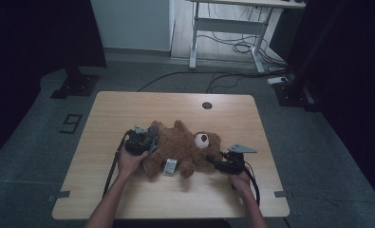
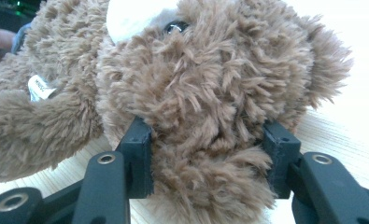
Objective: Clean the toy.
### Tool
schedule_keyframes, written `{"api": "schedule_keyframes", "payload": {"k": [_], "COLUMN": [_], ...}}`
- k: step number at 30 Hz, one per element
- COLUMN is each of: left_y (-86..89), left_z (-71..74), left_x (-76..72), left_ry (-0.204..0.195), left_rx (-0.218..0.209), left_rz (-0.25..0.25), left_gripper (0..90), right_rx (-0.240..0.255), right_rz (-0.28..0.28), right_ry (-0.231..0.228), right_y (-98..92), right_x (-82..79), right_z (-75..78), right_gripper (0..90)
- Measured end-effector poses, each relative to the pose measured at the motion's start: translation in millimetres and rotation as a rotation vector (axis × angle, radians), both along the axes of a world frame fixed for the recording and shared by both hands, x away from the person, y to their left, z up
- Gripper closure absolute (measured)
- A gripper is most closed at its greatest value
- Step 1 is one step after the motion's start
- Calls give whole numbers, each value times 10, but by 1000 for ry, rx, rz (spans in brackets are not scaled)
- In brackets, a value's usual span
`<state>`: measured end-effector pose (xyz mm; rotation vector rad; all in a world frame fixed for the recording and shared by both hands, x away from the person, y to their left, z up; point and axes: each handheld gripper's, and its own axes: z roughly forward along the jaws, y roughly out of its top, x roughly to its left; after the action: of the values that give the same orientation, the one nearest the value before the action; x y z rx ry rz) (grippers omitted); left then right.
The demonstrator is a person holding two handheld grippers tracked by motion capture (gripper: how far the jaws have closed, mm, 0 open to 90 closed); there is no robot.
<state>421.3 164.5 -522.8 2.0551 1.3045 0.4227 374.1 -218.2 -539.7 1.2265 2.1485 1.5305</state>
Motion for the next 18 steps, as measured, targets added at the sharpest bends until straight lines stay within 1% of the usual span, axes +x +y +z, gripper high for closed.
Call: {"api": "schedule_keyframes", "payload": {"k": [3,6,10,12,14,18], "left_y": [60,88,158,206,259,294], "left_z": [-35,-39,-27,3,71,239], "left_x": [-44,-79,-130,-163,-207,-302], "left_ry": [3,-1,-8,-20,-45,-104], "left_rx": [-14,8,15,1,-26,-48], "left_rz": [3,3,11,16,14,5], "left_gripper": [766,765,762,760,760,760], "right_rx": [-2,-8,-7,-6,-6,-5], "right_rz": [0,1,2,1,2,2], "right_ry": [0,1,2,3,3,7], "right_y": [0,0,-4,-5,-7,-12], "right_x": [-1,-6,-4,-2,-2,-1], "right_z": [1,4,4,4,3,2], "right_gripper": [480,479,479,477,475,473]}}
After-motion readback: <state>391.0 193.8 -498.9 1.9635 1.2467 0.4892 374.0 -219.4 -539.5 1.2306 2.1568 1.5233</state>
